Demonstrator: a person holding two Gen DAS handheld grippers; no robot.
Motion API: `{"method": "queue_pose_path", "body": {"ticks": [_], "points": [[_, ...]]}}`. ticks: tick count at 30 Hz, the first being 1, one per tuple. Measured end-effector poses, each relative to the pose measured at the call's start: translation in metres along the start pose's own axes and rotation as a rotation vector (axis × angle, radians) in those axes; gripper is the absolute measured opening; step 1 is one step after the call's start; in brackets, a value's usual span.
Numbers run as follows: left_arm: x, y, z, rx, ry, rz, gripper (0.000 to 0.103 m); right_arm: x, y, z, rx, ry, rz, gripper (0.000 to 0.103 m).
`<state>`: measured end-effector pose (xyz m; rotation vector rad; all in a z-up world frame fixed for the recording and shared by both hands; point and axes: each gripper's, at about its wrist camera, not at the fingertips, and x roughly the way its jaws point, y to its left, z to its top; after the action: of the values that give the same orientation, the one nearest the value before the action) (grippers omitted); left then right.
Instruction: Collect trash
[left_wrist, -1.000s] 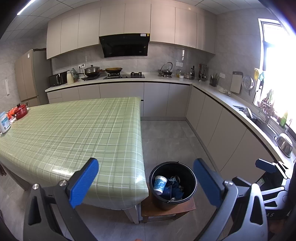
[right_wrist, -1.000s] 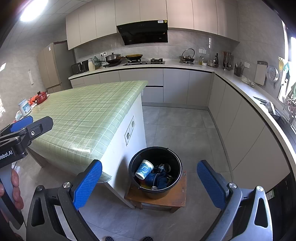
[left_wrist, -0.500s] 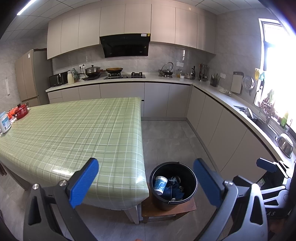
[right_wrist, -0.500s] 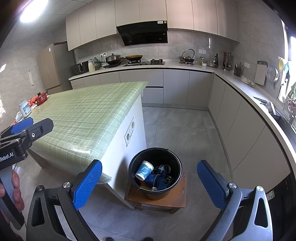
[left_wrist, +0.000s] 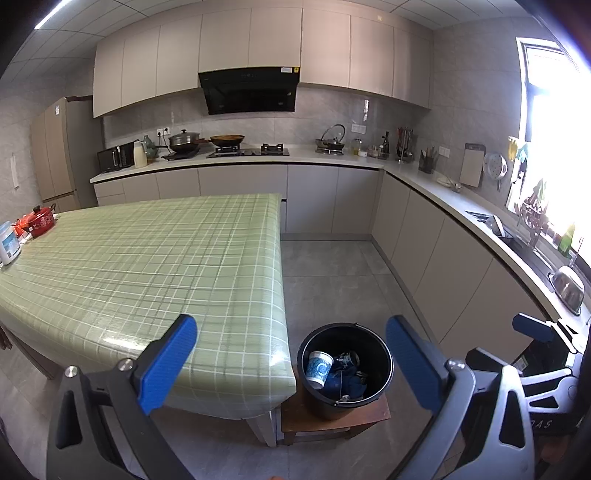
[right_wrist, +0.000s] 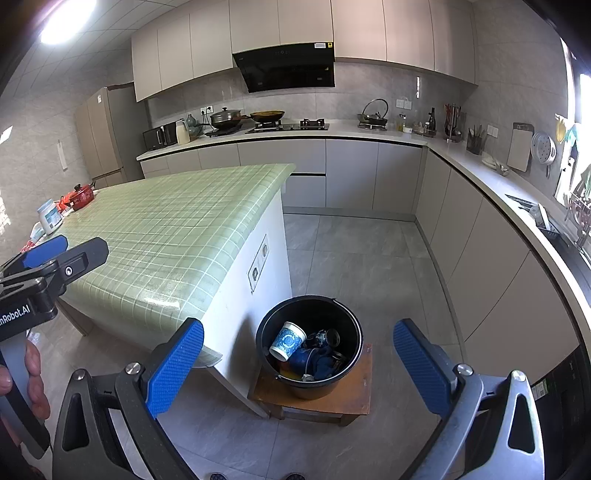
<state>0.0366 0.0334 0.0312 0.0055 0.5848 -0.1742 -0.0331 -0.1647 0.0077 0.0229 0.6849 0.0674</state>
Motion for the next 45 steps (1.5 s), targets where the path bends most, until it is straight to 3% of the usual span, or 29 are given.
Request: {"method": "queue_pose_path", "body": {"ticks": [38, 45], "points": [[0.001, -0.015, -0.001, 0.036, -0.022, 0.012, 0.103, -0.005, -0.007, 0.012, -0.010, -0.030, 0.004, 0.103], [0.006, -0.021, -0.002, 0.062, -0.008, -0.025, 0.103, -0.005, -0.012, 0.011, 0.000, -0.026, 0.007, 0.103]]}}
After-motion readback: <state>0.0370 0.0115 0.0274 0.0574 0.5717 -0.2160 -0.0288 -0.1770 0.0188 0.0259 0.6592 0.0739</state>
